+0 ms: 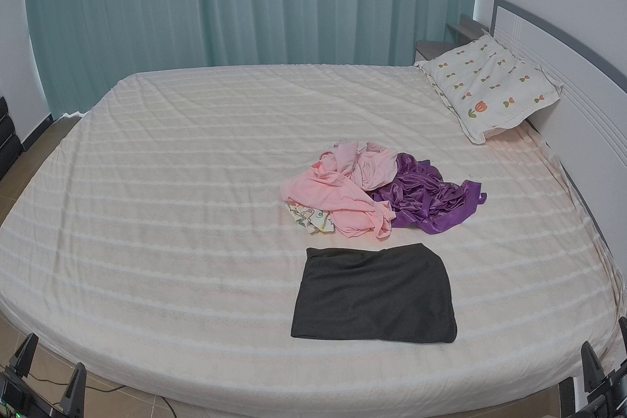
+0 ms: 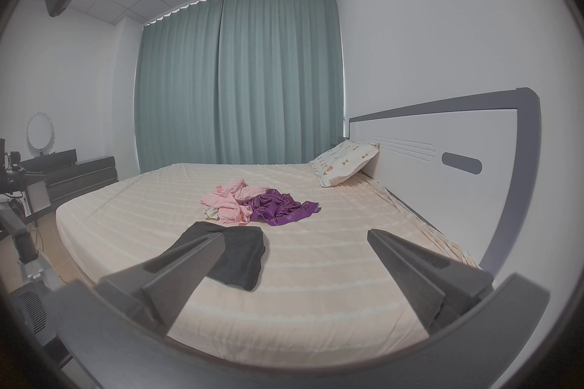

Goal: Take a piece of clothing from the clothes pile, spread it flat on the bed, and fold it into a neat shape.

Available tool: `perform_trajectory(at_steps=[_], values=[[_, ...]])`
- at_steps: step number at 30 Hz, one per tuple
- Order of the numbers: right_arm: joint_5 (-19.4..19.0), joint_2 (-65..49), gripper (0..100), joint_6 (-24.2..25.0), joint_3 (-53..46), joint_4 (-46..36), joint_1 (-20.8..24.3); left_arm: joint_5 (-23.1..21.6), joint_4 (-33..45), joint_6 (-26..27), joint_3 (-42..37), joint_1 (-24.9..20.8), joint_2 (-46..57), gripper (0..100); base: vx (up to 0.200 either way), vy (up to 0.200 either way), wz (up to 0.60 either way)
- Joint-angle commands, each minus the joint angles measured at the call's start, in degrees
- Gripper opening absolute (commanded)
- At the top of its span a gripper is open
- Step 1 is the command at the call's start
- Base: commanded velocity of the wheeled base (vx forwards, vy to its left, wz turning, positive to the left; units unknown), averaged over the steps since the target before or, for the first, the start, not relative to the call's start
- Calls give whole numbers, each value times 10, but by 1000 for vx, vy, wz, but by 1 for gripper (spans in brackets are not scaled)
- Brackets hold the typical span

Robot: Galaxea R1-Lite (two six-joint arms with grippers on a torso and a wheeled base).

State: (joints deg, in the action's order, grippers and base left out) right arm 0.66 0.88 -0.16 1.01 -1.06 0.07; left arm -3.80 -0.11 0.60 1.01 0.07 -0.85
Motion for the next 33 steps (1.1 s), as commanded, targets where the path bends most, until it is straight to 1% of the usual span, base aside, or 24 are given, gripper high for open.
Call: perform_trajectory(at_steps=[1, 33], values=[[0, -9, 100, 0, -7, 3, 1, 0, 0, -2, -9, 0, 4, 100, 0, 0, 0], [1, -9, 100, 4, -7, 2, 1, 0, 0, -2, -9, 0, 4, 100, 0, 0, 0]])
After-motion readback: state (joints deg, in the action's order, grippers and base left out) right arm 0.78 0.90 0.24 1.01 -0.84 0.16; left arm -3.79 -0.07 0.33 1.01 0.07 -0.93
